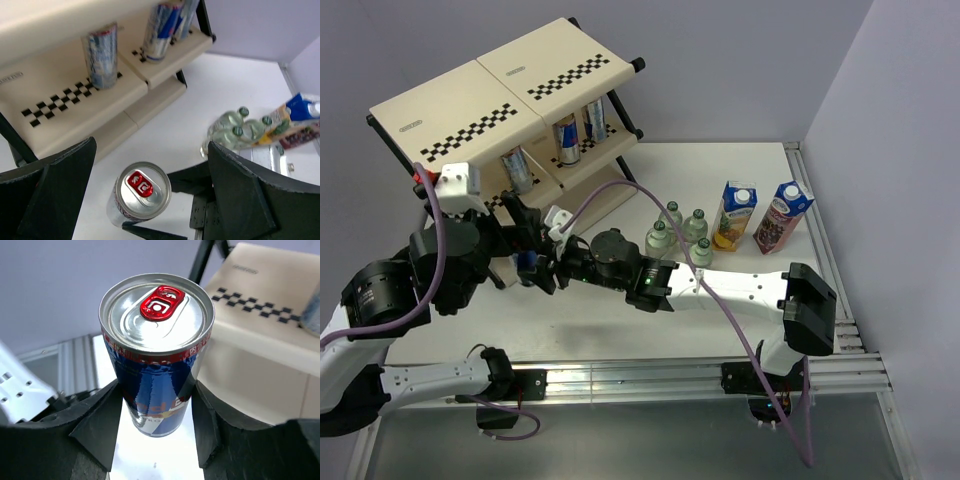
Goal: Place and organize the beverage onto the shelf
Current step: Pick up the drink from the center of the board, then place the drink on the shelf.
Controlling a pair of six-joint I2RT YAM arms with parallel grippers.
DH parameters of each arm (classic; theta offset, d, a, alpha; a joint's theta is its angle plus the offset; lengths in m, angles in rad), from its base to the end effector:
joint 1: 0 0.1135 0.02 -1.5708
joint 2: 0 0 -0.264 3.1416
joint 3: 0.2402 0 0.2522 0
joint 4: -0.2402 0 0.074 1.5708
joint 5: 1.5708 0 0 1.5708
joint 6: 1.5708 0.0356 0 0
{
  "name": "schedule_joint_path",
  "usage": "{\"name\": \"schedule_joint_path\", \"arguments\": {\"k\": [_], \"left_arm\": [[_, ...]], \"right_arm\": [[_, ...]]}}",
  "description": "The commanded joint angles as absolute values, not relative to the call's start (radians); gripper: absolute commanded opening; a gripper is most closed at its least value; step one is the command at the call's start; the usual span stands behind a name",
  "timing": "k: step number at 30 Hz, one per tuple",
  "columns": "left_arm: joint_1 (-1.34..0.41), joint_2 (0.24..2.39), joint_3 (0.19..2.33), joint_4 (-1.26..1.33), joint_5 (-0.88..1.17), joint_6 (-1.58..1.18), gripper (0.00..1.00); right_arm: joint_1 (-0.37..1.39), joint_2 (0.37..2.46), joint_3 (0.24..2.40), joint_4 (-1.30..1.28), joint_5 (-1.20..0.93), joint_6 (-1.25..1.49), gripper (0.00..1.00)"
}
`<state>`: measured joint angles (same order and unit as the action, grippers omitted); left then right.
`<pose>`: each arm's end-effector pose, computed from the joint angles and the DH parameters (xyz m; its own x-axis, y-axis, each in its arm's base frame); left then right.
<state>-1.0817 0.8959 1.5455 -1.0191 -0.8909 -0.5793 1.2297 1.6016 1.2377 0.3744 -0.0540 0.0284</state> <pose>0.0732 -0.0785 0.4808 -0.2593 -0.2453 -0.9341 0.0865 0.9574 -0.2755 0.1280 0.3662 0.3474 -0.0237 0.0179 -0.9996 -0.9588 0.2828 0.0278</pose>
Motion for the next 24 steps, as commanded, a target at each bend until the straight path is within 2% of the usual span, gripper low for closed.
{"name": "schedule_joint_path", "arguments": {"k": [1, 5, 9, 16, 24], "left_arm": [[-1.086, 0.882, 1.539, -0.807, -1.008, -0.509, 0.99], [-1.086, 0.842, 1.448, -0.661, -1.185, -0.417, 1.0], [-1.083, 0.79, 1.345, -0.574, -1.252, -0.4, 0.99], [-1.002, 0.713, 1.31, -0.508, -1.115, -0.396, 1.0], [-0.752, 0.651, 1.27, -0.477, -0.917, -0.434, 0.99]], "right_arm": [[1.226, 1.606, 1.298, 0.515, -0.002, 0.011, 0.0], [1.195, 1.661, 1.392, 0.477, 0.048, 0.011, 0.0], [1.157, 1.718, 1.465, 0.465, 0.066, -0.038, 0.0], [1.104, 1.808, 1.586, 0.417, 0.049, -0.048, 0.0], [1.092, 1.864, 1.678, 0.374, 0.02, -0.037, 0.0]]}}
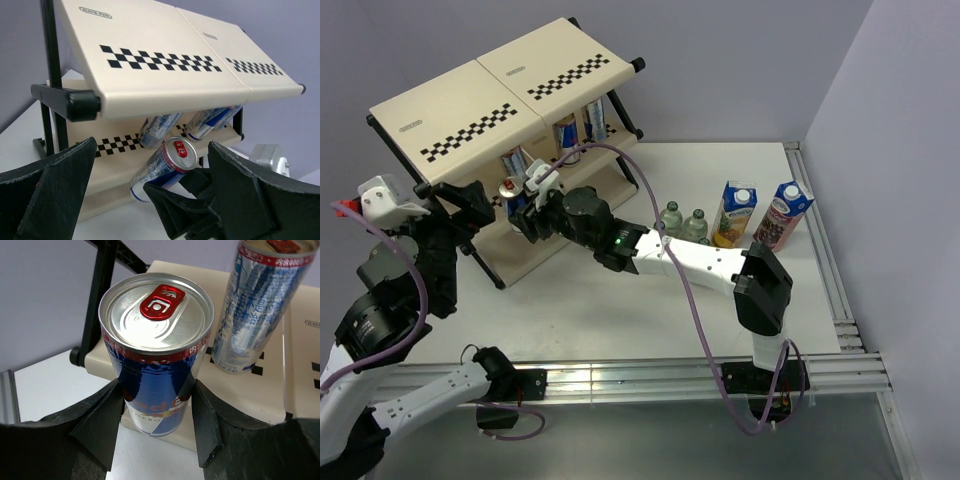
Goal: Place and organize the beverage onto the shelf
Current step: Place the drink on the shelf.
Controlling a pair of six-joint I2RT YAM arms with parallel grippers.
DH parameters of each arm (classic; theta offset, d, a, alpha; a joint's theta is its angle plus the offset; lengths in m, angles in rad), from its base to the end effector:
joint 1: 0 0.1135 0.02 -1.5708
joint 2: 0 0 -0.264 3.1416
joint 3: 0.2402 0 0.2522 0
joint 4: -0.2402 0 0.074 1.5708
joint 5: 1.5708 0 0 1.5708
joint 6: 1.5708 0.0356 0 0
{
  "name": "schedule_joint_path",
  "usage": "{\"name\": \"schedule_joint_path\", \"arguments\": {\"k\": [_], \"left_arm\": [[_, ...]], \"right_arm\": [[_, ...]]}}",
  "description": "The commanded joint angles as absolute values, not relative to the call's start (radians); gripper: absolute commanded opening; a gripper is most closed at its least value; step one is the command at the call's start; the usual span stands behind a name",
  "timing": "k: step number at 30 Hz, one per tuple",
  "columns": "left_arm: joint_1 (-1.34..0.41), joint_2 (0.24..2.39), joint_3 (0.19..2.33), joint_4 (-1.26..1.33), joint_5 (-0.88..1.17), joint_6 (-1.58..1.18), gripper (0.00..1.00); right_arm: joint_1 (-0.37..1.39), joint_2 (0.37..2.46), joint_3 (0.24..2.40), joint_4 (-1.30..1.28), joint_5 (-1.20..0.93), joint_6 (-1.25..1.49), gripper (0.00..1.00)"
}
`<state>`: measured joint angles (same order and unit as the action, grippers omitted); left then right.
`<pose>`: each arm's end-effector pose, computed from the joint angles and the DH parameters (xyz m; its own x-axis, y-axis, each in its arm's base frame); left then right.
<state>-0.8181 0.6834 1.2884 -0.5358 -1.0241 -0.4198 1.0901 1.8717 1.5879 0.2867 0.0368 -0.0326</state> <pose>0.0734 -0.0339 0.4753 0.1260 -0.4444 -0.8869 -0.1662 0.8719 -0.4605 0.2138 0.4071 0.3550 0.0297 -0.0136 -0.9995 -0.8685 0.4945 -0.0325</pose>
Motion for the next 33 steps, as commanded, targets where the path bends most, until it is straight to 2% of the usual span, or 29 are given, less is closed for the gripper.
{"name": "schedule_joint_path", "arguments": {"k": [1, 7, 14, 29, 33], "left_arm": [[-0.711, 0.637, 1.258, -0.466, -0.89, -0.431, 1.0], [-0.608, 0.572, 1.201, -0.442, -0.887, -0.413, 1.0], [-0.537, 0.506, 1.158, -0.41, -0.914, -0.42, 1.0], [-0.41, 0.514, 1.124, -0.387, -0.793, -0.43, 0.99], [-0.365, 0.505, 1.106, -0.364, -0.761, -0.431, 1.0]], "right_arm": [[1.092, 1.864, 1.683, 0.367, 0.011, -0.034, 0.0], [1.092, 1.874, 1.706, 0.361, -0.037, -0.002, 0.0], [1.092, 2.006, 1.906, 0.266, -0.038, -0.009, 0.0], [1.091, 2.198, 2.147, 0.149, -0.006, -0.031, 0.0], [1.089, 2.221, 2.14, 0.186, -0.002, -0.015, 0.0]]}}
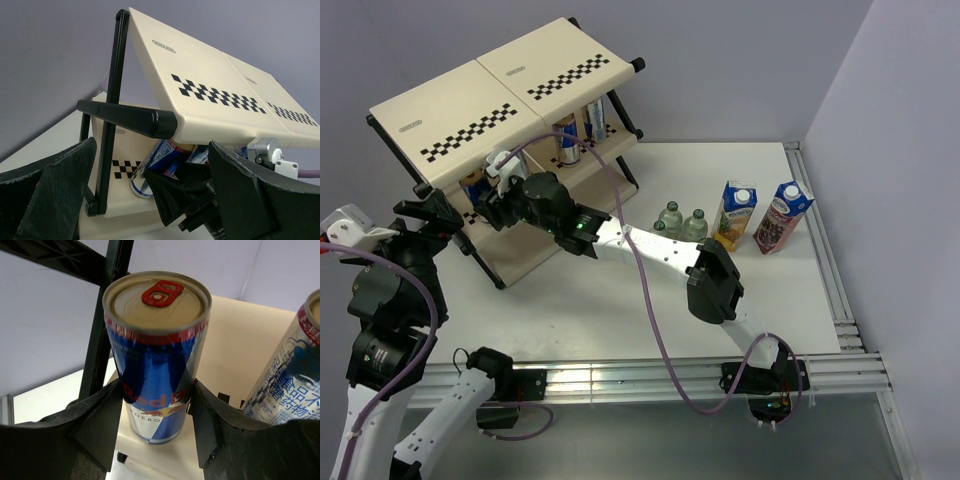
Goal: Place and organize the beverage onto the shelf
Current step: Place the drink on the shelf.
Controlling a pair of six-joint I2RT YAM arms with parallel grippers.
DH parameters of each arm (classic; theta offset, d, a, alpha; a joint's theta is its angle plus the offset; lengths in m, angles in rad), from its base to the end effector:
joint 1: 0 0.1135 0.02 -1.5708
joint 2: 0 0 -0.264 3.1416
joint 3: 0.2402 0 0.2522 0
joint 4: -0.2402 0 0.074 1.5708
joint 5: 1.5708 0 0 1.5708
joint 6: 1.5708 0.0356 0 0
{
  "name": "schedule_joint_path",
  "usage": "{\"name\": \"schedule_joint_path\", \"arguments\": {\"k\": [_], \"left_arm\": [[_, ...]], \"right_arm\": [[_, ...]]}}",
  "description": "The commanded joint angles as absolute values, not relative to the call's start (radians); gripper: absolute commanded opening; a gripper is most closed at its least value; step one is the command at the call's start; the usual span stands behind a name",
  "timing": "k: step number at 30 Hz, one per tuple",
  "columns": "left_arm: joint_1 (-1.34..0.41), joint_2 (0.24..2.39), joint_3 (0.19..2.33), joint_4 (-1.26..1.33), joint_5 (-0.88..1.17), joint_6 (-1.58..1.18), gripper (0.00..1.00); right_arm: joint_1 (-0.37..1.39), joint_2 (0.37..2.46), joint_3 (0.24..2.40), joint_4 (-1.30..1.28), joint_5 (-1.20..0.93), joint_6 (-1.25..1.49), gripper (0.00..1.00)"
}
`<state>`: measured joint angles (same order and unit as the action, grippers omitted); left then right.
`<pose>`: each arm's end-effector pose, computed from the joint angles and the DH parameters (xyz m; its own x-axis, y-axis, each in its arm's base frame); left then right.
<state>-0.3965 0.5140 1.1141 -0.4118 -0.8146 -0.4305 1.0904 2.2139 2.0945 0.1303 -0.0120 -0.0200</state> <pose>0.0608 0.0026 0.4496 0.3214 -0.4450 -0.8359 -0.2861 0.7958 -0.5337 0.2484 0.4775 0.3563 0.0229 0.0006 -0.9997 -0.8920 0.4516 -0.0201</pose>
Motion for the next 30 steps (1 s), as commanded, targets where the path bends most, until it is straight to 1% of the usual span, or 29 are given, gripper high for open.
{"name": "schedule_joint_path", "arguments": {"k": [1, 7, 13, 18, 21, 22, 25, 26, 28, 29, 30], "left_arm": [[-0.345, 0.508, 1.101, -0.361, -0.752, -0.434, 1.0], [-0.267, 0.52, 1.092, -0.35, -0.671, -0.451, 1.0], [-0.192, 0.531, 1.081, -0.336, -0.598, -0.465, 0.99], [-0.16, 0.531, 1.071, -0.33, -0.566, -0.465, 0.99], [-0.153, 0.529, 1.074, -0.331, -0.555, -0.468, 1.0], [-0.15, 0.531, 1.072, -0.33, -0.554, -0.466, 0.99], [-0.15, 0.526, 1.071, -0.327, -0.549, -0.466, 1.0], [-0.149, 0.528, 1.071, -0.328, -0.549, -0.466, 0.99], [-0.149, 0.529, 1.071, -0.33, -0.548, -0.465, 0.99], [-0.149, 0.528, 1.072, -0.33, -0.548, -0.465, 1.0], [-0.149, 0.528, 1.071, -0.328, -0.545, -0.465, 0.99]], "right_arm": [[1.089, 2.226, 2.146, 0.189, -0.002, -0.014, 0.0], [1.089, 2.247, 2.137, 0.233, 0.048, -0.003, 0.0], [1.085, 2.316, 2.223, 0.192, 0.074, -0.002, 0.0], [1.08, 2.313, 2.186, 0.224, 0.084, -0.002, 0.0], [1.08, 2.283, 2.128, 0.256, 0.084, -0.003, 0.01], [1.08, 2.276, 2.1, 0.27, 0.083, -0.005, 0.04], [1.08, 2.258, 2.082, 0.276, 0.075, -0.003, 0.19], [1.08, 2.258, 2.086, 0.269, 0.069, -0.006, 0.3], [1.08, 2.257, 2.083, 0.264, 0.061, -0.006, 0.38], [1.08, 2.252, 2.082, 0.265, 0.061, -0.005, 0.44], [1.08, 2.25, 2.079, 0.262, 0.055, -0.005, 0.44]]}}
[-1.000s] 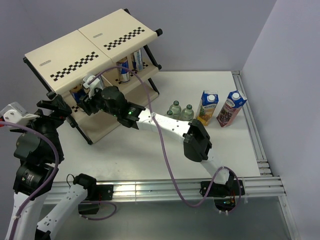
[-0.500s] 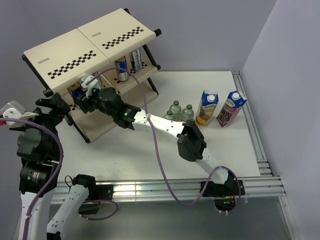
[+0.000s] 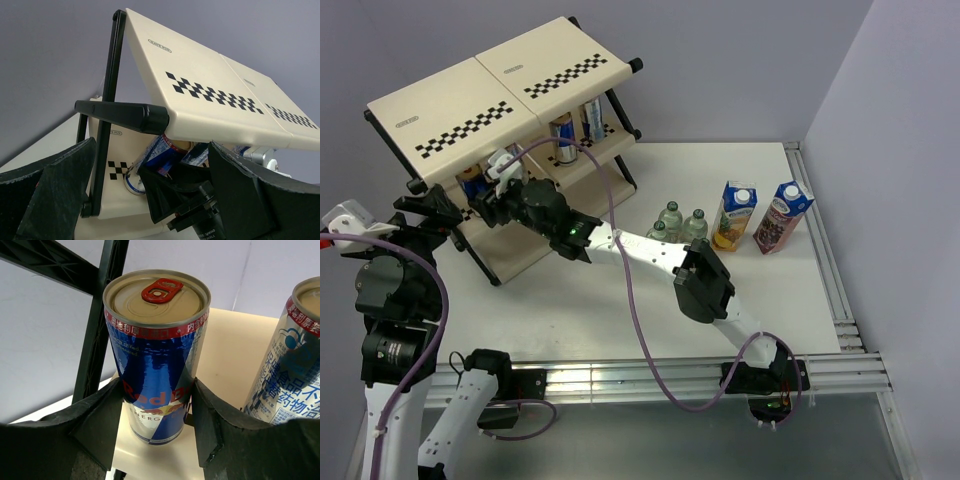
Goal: Place and organize the beverage onto the shelf
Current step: Place the drink on the shelf, then pick up the drink from the center of the board.
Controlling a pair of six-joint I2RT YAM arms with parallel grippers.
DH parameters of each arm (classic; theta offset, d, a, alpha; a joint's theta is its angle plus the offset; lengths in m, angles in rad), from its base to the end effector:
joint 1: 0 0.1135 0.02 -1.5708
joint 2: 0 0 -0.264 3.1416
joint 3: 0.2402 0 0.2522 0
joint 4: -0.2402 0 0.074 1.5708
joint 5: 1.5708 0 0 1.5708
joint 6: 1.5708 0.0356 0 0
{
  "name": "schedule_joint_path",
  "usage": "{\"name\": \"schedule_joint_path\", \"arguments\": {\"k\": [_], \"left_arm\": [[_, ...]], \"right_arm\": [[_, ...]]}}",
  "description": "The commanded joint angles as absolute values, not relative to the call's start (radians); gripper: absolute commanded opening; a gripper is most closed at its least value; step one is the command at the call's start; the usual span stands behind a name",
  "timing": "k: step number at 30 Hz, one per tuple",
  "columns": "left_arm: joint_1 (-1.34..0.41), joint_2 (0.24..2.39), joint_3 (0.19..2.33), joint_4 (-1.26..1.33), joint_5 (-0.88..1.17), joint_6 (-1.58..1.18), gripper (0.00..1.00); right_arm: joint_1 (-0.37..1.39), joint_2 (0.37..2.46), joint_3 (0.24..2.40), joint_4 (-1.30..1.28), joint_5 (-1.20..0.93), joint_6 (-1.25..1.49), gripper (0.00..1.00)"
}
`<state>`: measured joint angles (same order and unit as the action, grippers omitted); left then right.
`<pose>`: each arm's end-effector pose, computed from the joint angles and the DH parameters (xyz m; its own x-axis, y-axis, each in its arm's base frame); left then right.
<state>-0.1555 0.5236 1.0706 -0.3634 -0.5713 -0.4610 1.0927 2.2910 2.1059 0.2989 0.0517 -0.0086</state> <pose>0.0737 0.0079 0.4431 0.3372 -0.4316 -0.8366 -0.2735 0.8055 -0.5258 0.2569 0.4917 0.3383 0.0597 0.0965 -0.9935 -0.8626 0.5059 -0.0027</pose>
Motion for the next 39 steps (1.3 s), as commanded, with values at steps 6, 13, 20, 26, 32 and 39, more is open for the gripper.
{"name": "schedule_joint_path", "arguments": {"k": [6, 13, 20, 26, 32, 39], "left_arm": [[-0.147, 0.538, 1.075, -0.333, -0.535, -0.46, 1.0], [-0.143, 0.546, 1.078, -0.333, -0.528, -0.46, 0.99], [-0.14, 0.545, 1.075, -0.33, -0.525, -0.456, 1.0], [-0.138, 0.549, 1.077, -0.331, -0.517, -0.459, 0.99], [-0.137, 0.54, 1.065, -0.331, -0.5, -0.453, 1.0], [-0.135, 0.54, 1.062, -0.321, -0.385, -0.433, 1.0]], "right_arm": [[1.081, 2.211, 2.019, 0.296, 0.035, -0.003, 0.61], [1.085, 2.18, 1.983, 0.319, 0.034, -0.002, 0.81], [1.086, 2.154, 1.954, 0.324, 0.023, -0.002, 0.81], [1.103, 2.048, 1.813, 0.39, 0.017, -0.002, 0.9], [1.103, 1.912, 1.658, 0.436, 0.026, -0.002, 0.97], [1.103, 1.701, 1.393, 0.44, 0.19, 0.052, 0.99]]}}
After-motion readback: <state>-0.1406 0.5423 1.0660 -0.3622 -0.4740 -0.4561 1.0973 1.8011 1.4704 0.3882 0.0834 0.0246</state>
